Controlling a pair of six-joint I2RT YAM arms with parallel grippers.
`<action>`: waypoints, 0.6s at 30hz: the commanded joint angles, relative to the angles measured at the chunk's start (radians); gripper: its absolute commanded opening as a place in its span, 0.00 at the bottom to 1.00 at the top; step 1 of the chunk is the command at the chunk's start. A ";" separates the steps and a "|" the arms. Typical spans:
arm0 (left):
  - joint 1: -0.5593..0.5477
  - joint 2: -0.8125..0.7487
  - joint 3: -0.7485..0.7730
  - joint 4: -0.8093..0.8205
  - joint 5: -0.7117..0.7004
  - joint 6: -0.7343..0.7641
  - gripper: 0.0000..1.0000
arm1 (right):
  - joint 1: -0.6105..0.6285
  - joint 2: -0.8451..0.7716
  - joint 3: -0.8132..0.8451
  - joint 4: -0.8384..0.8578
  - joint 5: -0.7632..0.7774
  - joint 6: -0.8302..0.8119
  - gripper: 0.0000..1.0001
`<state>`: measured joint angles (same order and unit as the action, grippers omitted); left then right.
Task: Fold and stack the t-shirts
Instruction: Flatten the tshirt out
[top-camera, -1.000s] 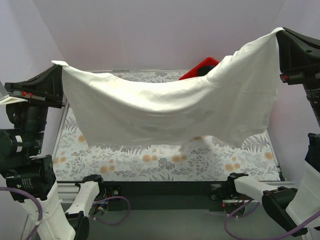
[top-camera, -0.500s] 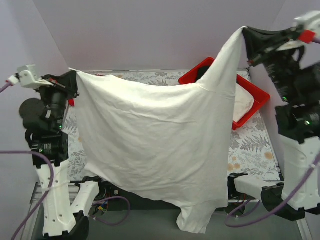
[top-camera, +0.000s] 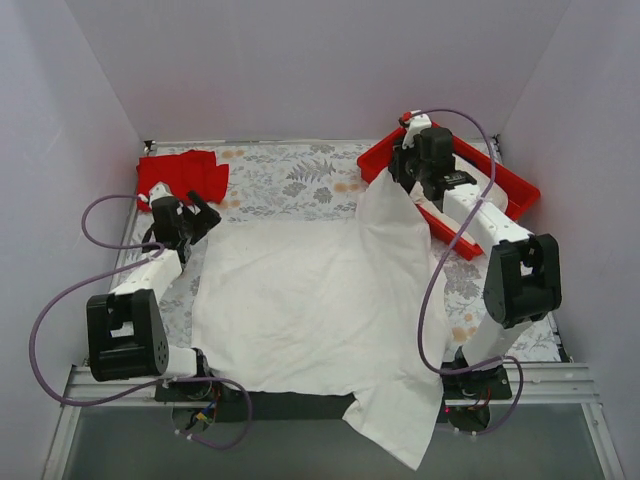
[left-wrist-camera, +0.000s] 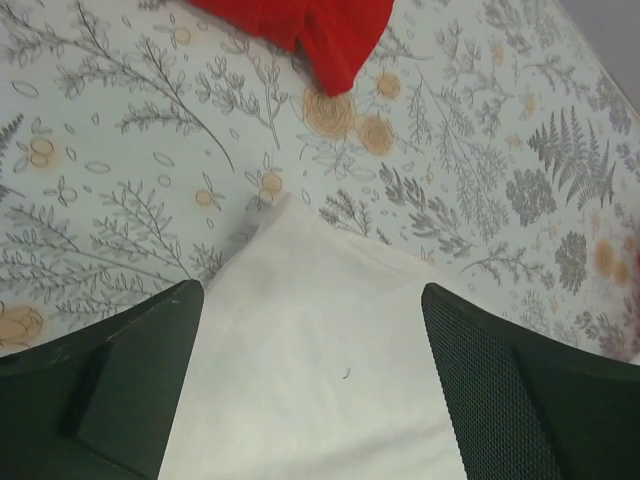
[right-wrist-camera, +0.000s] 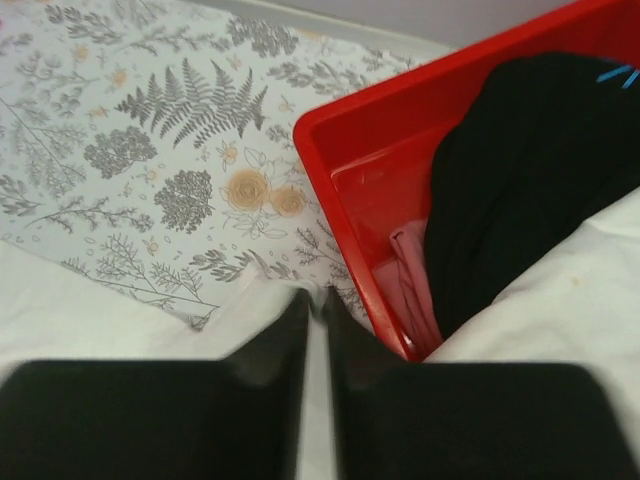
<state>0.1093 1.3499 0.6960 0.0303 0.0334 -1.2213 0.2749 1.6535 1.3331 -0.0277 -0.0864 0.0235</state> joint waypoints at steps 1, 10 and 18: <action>0.004 -0.009 0.074 0.128 -0.104 0.014 0.86 | 0.014 0.034 0.089 0.143 0.065 0.019 0.23; -0.025 -0.071 0.120 0.114 -0.047 0.031 0.92 | 0.066 -0.073 0.016 0.123 0.226 -0.005 0.68; -0.181 0.021 0.080 0.137 -0.035 0.036 0.94 | 0.179 -0.247 -0.273 0.157 0.197 0.044 0.68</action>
<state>-0.0116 1.3342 0.7921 0.1516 -0.0154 -1.2003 0.4236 1.4120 1.1446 0.0883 0.1059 0.0406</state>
